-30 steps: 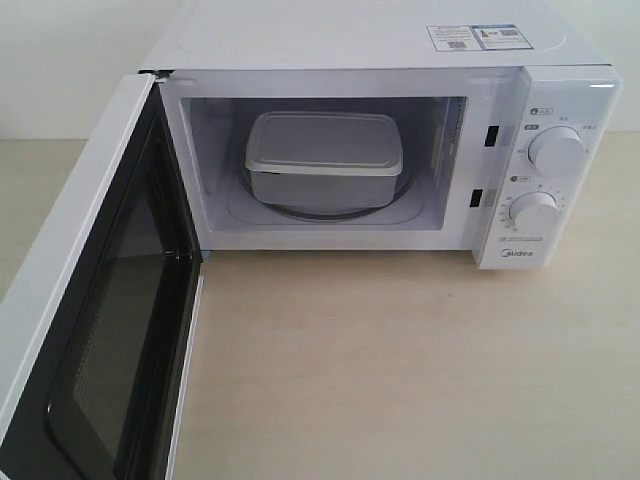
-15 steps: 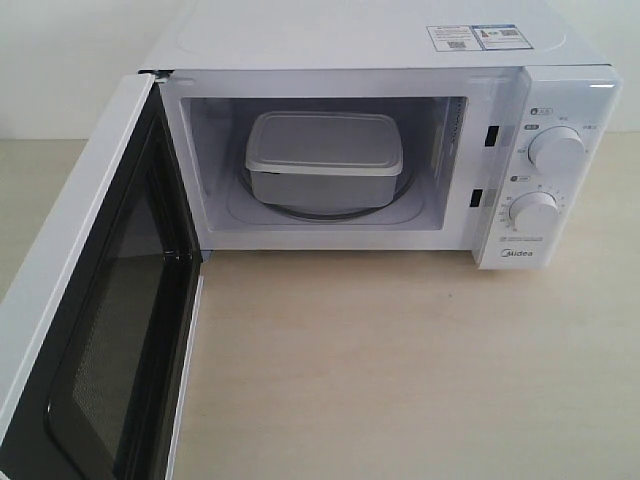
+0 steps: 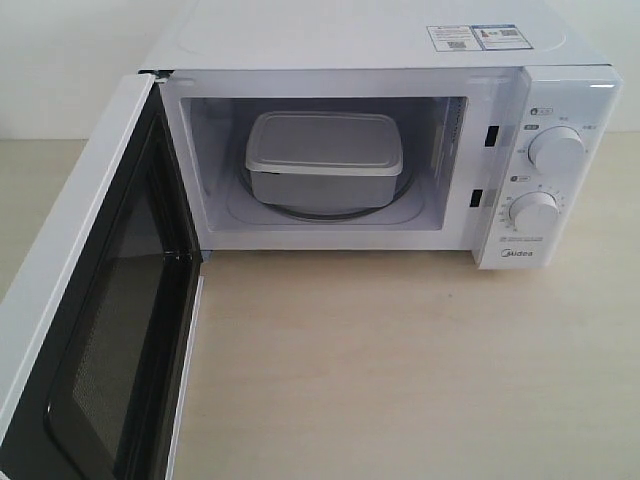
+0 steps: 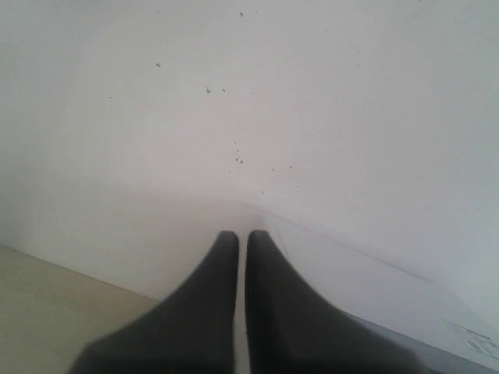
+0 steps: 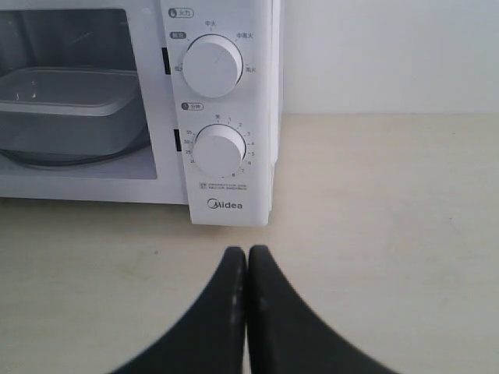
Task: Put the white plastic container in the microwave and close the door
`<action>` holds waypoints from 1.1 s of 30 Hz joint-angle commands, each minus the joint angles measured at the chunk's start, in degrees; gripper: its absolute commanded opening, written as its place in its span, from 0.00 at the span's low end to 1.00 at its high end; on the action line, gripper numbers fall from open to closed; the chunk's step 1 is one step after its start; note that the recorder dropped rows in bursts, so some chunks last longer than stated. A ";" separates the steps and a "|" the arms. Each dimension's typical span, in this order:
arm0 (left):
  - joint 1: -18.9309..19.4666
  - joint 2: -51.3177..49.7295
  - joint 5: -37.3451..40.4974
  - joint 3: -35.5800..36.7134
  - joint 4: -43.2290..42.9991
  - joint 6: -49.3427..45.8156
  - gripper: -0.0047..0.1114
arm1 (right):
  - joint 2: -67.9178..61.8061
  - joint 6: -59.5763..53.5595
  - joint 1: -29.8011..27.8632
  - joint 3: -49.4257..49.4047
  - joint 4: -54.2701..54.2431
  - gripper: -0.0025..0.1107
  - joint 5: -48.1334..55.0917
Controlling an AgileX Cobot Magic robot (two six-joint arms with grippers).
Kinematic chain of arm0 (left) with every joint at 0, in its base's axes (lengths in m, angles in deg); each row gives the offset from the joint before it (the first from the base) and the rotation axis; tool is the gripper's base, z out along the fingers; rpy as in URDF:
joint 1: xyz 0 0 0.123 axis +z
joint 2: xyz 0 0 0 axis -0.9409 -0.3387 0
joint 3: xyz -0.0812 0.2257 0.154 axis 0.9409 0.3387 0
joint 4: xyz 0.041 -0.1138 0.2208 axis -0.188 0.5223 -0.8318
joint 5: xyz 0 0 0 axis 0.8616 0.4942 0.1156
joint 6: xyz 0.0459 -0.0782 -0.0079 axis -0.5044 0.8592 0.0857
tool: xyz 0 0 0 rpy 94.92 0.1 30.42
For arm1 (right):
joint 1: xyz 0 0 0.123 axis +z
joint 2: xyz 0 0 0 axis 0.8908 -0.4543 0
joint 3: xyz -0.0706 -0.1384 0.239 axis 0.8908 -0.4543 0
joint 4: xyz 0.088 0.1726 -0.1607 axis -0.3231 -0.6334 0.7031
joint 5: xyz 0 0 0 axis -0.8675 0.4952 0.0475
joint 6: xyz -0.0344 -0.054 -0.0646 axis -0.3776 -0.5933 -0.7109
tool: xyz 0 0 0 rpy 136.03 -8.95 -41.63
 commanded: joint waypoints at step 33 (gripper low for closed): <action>-0.45 -31.05 27.98 -28.24 13.93 -30.95 0.08 | 0.22 0.32 -0.33 0.07 -0.20 0.02 0.15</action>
